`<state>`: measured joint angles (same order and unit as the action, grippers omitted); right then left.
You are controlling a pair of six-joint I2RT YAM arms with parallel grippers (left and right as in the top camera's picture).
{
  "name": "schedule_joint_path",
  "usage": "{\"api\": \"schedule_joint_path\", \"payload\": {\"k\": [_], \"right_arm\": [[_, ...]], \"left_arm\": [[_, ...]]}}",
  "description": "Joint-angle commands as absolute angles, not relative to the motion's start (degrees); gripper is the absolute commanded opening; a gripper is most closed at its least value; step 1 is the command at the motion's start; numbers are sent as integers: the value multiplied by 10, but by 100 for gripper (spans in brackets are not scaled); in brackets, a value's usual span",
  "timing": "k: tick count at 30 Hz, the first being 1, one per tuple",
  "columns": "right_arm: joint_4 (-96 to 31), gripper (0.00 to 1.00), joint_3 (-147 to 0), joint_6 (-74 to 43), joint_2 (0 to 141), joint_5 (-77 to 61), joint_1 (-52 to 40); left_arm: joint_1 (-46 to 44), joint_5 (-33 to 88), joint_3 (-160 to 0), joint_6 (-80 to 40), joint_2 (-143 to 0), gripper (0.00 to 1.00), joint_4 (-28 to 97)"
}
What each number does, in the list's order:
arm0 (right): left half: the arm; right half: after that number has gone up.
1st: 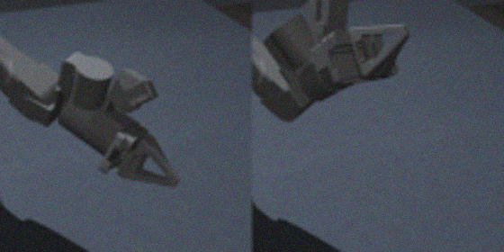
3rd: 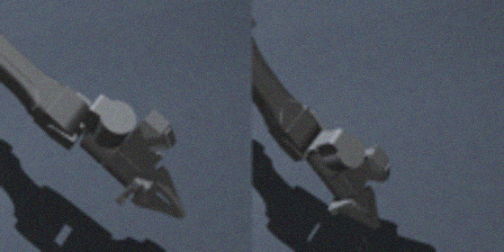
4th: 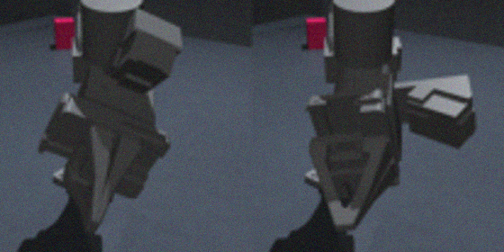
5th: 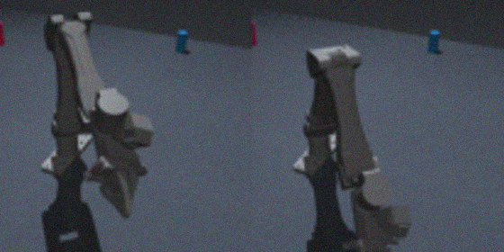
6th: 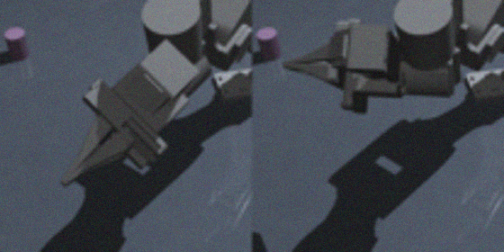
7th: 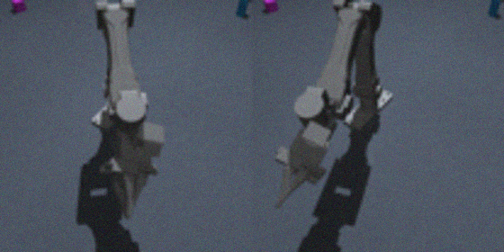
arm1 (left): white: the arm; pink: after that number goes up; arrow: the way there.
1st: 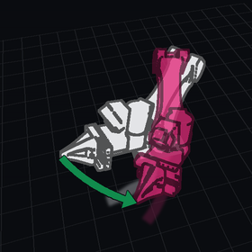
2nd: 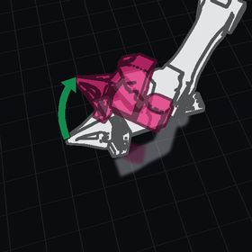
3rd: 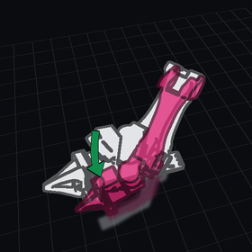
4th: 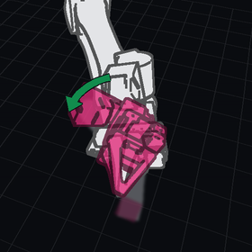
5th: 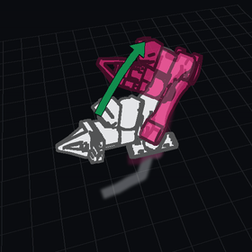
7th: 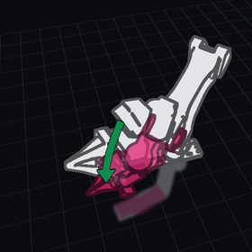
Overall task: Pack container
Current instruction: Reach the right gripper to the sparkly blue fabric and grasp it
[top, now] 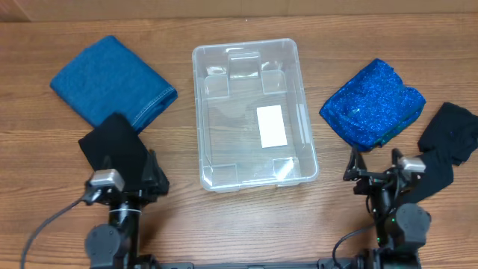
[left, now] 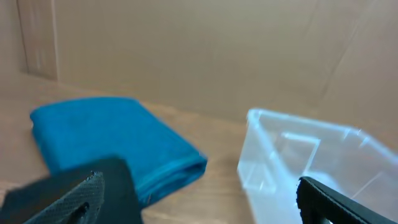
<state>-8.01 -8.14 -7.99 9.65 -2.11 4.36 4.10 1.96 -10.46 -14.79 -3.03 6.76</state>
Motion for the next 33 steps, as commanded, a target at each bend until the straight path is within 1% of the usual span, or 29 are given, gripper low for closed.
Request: {"api": "schedule_joint_path", "payload": {"k": [1,3,5,8,11,15,23,29,33], "right_arm": [[-102,100,-207,-88,183,-15,43],[-135,100,-284,-88,257,-13,43],[-196,100,-369,-88,338,-13,43],[-319,100,-500,-88,467,-13,43],[-460,100,-648,-88,620,-13,43],[-567,100,-786,-88,785,-14,69],[-531,100,-799,-81,950,-136,247],[-487,100,-798,-73,1077,-199,287],[-471,100,-798,-73,1128,-198,289]], "left_arm": [[37,13,-234,-163,-115,100,98],[37,10,-304,-163,-187,100,132],[37,11,-373,-163,-264,100,182],[37,11,-469,-159,-371,100,279],[37,13,-578,-120,-484,100,394],[37,18,-679,-103,-574,100,477],[37,22,-707,-103,-595,100,478],[37,23,-707,-103,-595,100,478],[37,30,-707,-103,-595,100,478]]}}
